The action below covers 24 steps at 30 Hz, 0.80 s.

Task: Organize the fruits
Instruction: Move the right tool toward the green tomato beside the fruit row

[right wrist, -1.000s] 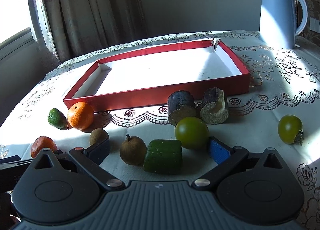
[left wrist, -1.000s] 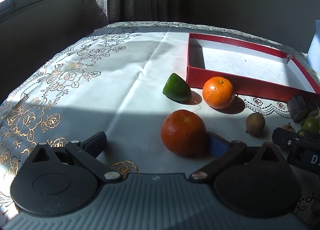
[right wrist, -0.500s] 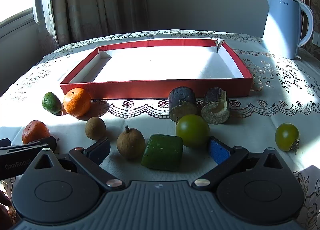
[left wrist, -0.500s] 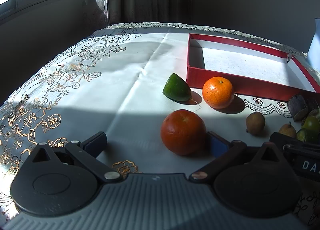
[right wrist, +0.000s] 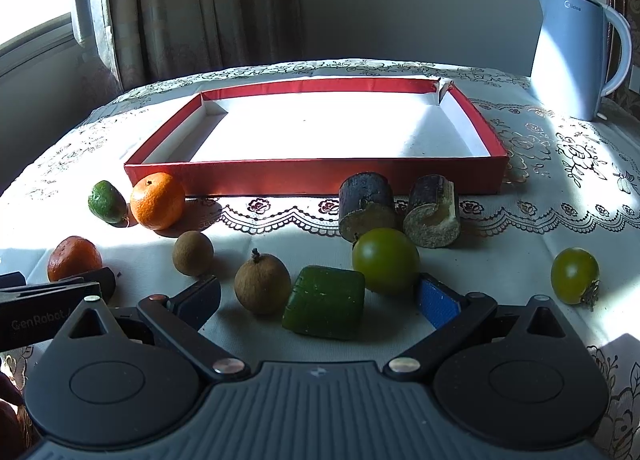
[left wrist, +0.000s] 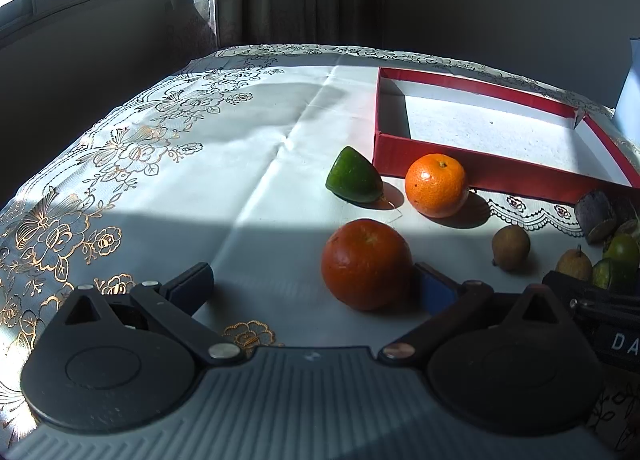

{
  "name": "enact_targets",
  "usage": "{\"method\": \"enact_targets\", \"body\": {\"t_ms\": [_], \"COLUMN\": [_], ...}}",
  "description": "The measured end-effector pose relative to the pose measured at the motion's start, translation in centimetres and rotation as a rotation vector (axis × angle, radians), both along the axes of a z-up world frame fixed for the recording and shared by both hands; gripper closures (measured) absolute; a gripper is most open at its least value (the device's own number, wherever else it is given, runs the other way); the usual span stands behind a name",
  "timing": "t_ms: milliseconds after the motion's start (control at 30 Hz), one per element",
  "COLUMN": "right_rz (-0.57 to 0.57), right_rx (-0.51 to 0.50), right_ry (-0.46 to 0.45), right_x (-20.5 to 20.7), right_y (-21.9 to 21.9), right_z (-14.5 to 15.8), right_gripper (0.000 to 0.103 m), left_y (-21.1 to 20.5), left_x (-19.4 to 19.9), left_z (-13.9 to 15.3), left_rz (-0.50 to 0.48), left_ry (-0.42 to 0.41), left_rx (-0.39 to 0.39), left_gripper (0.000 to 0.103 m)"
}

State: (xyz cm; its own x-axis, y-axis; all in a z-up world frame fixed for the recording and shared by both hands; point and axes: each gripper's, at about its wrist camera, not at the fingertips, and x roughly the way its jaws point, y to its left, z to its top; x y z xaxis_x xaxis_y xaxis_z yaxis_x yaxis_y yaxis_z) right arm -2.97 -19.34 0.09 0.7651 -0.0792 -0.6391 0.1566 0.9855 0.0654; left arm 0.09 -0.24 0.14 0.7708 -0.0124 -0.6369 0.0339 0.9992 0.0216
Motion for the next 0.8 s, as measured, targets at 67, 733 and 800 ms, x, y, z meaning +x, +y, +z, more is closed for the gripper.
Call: {"method": "enact_targets", "body": {"t_ms": [67, 733, 800], "right_rz": [0.016, 0.099, 0.074], "right_rx": [0.002, 0.001, 0.002], "right_ry": [-0.002, -0.144, -0.151], "right_x": [-0.2, -6.1, -6.7], "right_y": [-0.2, -4.5, -5.7], "right_z": [0.0, 1.0, 1.0], "right_gripper": [0.0, 0.0, 0.0], "left_y": [0.0, 0.0, 0.0], "left_x": [0.0, 0.0, 0.0], "left_z": [0.0, 0.0, 0.0], "left_rz": [0.001, 0.002, 0.002], "left_ry": [0.001, 0.001, 0.001], "left_rx": [-0.002, -0.007, -0.007], "left_gripper": [0.0, 0.0, 0.0]}}
